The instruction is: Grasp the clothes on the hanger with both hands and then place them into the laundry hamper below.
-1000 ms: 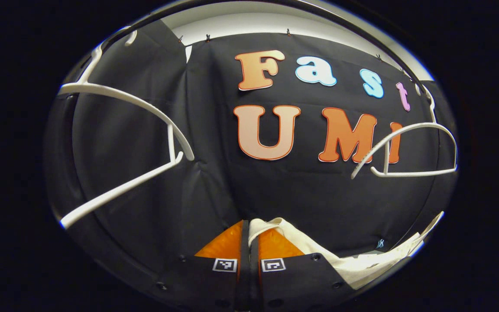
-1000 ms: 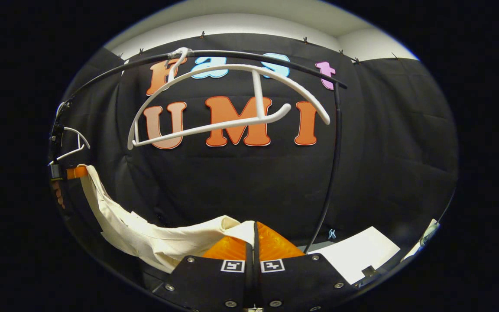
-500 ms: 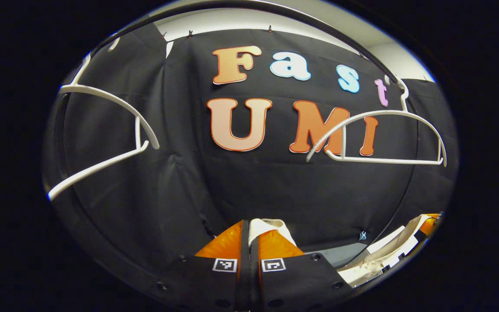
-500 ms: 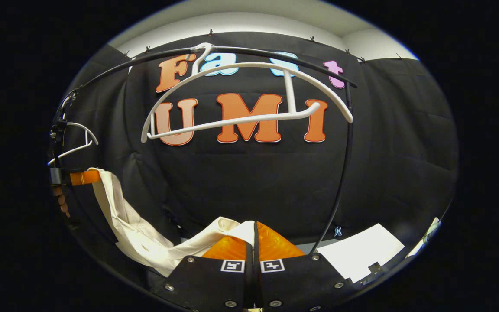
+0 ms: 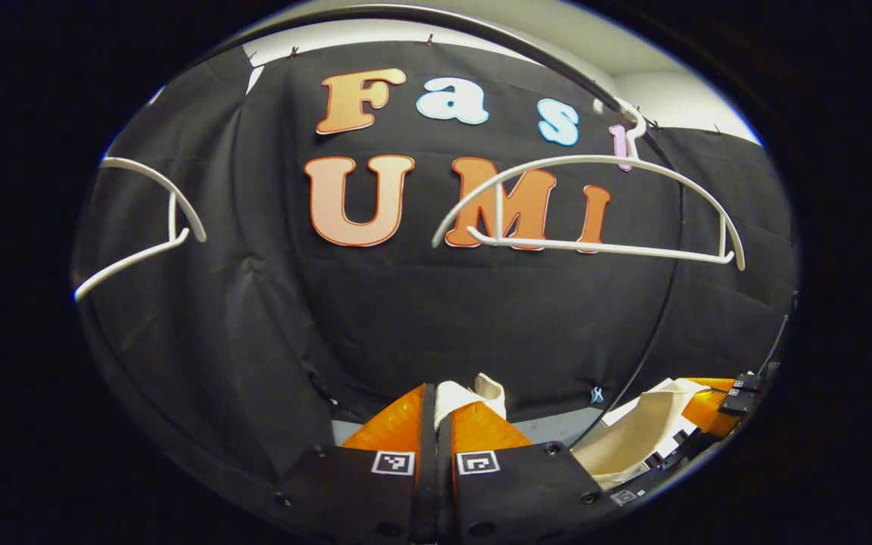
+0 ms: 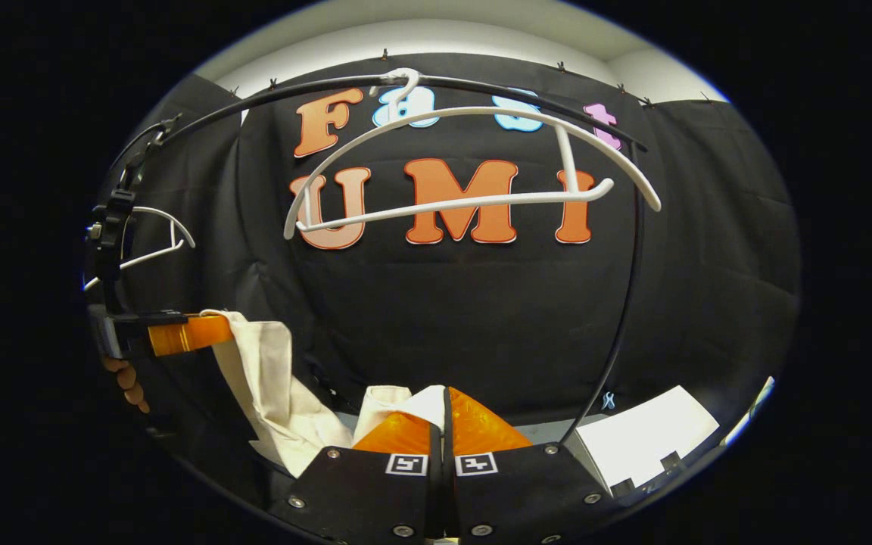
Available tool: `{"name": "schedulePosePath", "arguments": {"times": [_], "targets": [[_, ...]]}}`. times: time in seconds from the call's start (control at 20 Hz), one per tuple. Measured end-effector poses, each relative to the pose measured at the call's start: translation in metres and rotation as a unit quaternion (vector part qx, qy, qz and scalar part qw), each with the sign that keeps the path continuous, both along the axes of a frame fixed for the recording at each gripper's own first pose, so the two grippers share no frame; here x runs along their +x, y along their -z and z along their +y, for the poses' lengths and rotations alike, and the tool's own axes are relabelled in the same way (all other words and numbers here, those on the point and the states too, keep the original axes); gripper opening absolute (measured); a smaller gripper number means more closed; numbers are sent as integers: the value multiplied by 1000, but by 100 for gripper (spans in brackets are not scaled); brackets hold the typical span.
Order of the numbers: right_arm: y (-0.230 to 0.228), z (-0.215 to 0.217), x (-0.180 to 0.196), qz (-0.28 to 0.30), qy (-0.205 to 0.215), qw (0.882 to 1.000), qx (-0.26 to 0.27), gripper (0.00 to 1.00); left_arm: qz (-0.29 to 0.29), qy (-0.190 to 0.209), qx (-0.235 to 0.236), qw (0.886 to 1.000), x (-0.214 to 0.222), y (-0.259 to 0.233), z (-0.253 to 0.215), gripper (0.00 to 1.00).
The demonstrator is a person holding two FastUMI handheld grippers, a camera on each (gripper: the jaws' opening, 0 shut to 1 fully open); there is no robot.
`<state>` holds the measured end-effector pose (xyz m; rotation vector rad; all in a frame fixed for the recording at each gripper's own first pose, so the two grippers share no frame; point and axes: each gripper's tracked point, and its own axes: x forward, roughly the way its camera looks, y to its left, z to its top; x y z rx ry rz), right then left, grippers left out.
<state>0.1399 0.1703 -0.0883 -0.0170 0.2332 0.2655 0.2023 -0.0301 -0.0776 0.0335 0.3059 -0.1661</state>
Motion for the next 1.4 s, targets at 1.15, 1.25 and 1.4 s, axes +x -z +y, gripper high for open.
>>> {"name": "schedulePosePath", "arguments": {"times": [1.15, 1.25, 1.4], "targets": [[152, -1, -12, 164, -18, 986, -31, 0, 223, 40, -15, 974, -33, 171, -60, 7], [168, 1, -12, 180, -19, 983, -33, 0, 255, 36, -17, 966, -37, 191, -59, 7], [195, 1, -9, 207, -16, 978, -38, 0, 302, 28, -12, 953, -44, 223, -55, 7]]}}
